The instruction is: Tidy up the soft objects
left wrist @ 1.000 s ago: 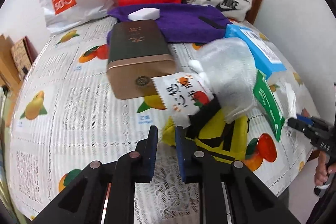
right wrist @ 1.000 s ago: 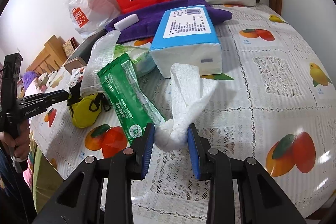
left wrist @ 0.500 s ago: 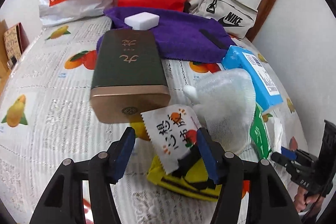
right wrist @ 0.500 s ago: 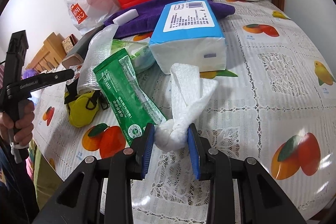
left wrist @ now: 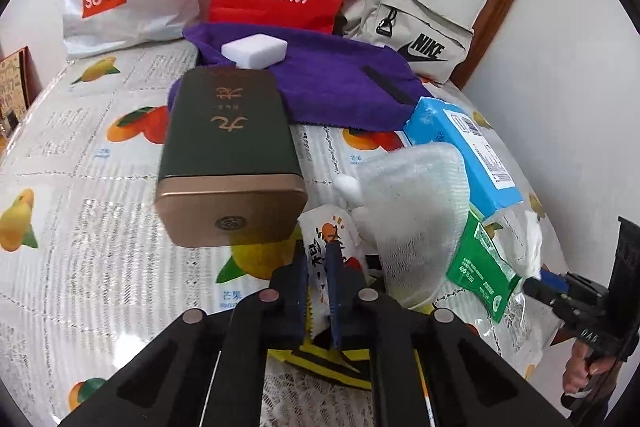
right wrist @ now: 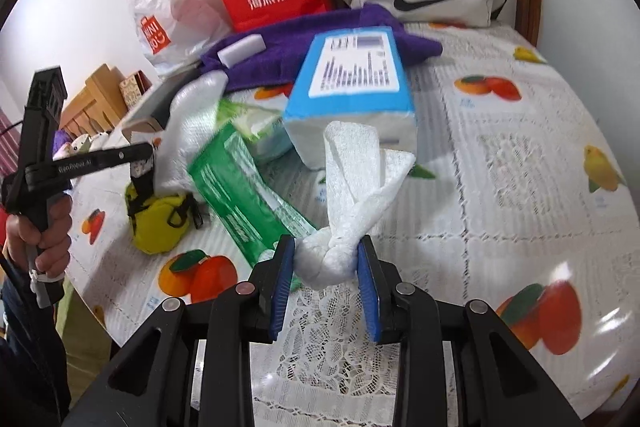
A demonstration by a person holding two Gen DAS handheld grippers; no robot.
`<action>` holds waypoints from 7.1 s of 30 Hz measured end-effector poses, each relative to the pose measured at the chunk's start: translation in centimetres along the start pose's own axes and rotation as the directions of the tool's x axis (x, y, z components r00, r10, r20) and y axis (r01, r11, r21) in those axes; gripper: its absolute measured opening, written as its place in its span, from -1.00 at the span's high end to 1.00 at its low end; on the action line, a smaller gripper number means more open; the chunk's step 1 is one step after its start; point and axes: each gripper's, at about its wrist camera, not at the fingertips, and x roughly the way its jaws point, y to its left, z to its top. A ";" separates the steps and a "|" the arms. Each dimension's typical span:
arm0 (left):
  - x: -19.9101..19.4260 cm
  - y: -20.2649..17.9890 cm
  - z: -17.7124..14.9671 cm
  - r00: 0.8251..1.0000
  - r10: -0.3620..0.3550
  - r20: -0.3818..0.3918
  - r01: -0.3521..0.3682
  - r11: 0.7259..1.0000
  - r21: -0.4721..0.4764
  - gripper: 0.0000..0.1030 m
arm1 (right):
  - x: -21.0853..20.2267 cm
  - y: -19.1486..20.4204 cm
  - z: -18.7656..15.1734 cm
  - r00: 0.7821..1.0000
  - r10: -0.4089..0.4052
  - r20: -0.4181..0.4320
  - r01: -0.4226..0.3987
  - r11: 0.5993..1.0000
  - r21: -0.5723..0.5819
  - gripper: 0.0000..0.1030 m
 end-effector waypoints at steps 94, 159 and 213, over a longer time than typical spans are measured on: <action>9.3 2.3 18.6 0.997 0.054 -0.051 -0.057 0.996 -0.071 0.93 | 14.8 -0.8 25.1 0.999 -0.006 -0.051 0.000 0.994 -0.110 0.39; -4.0 0.8 7.5 0.983 0.184 -0.001 -0.183 0.979 -0.085 -0.20 | 0.2 5.8 5.4 0.996 0.056 -0.068 -0.074 0.950 -0.303 -0.18; 0.0 0.7 -4.1 0.988 0.039 -0.148 -0.028 0.997 0.076 0.17 | 2.4 0.5 -1.6 0.996 -0.073 -0.046 0.068 0.993 -0.101 0.22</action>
